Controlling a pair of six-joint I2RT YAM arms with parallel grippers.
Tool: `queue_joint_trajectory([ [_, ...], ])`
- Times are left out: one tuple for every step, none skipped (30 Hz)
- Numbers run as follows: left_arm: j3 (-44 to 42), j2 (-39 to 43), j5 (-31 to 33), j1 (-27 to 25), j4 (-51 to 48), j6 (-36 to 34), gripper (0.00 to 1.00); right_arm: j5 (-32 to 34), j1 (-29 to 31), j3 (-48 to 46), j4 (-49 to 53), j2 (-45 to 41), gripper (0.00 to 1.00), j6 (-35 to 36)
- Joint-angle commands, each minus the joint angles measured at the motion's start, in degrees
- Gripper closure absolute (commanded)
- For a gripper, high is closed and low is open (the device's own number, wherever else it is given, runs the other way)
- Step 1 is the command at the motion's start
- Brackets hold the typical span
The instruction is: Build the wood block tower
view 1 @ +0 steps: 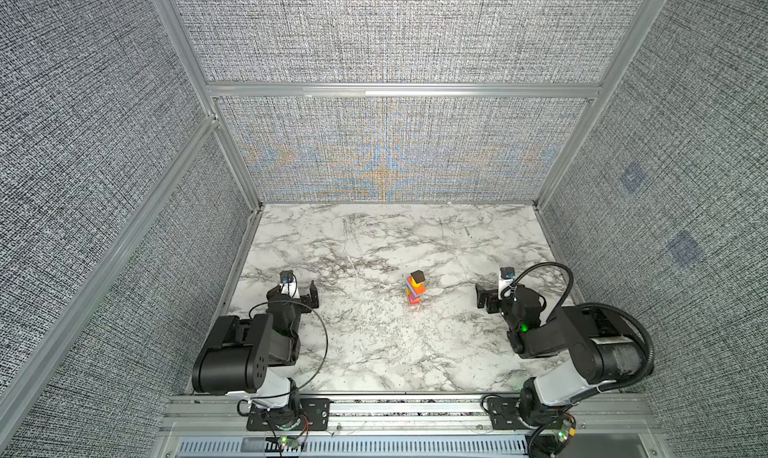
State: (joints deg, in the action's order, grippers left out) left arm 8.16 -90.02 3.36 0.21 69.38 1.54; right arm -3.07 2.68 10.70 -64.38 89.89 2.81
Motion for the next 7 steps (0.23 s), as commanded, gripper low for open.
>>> queue_joint_trajectory([
  [4.7,1.2,0.2,0.0,0.1,0.0,0.01,1.3,0.1,4.7,2.2,-1.6,0.01,0.0],
  [7.7,4.3,-2.0,0.0,-10.2,-0.6,0.01,2.0,0.1,8.4,9.3,-1.8,0.01,-0.1],
  [12.0,6.2,-3.7,0.1,-21.0,-0.4,0.02,1.9,0.2,12.1,15.5,-1.4,0.01,0.1],
  [15.6,6.6,-4.7,0.2,-29.0,-0.7,0.01,1.9,0.0,13.0,17.4,-1.8,0.01,-0.3],
  [14.9,5.8,-4.6,0.8,-26.0,0.4,0.01,1.6,-0.2,12.7,17.3,-1.8,0.01,-0.4],
  [13.0,4.8,-3.8,0.9,-20.8,-0.1,0.01,1.5,-0.3,12.9,16.1,-1.1,0.01,-0.7],
  [12.0,3.0,-3.8,0.9,-16.1,-0.6,0.01,1.5,-0.3,12.1,14.5,-1.2,0.01,-0.7],
])
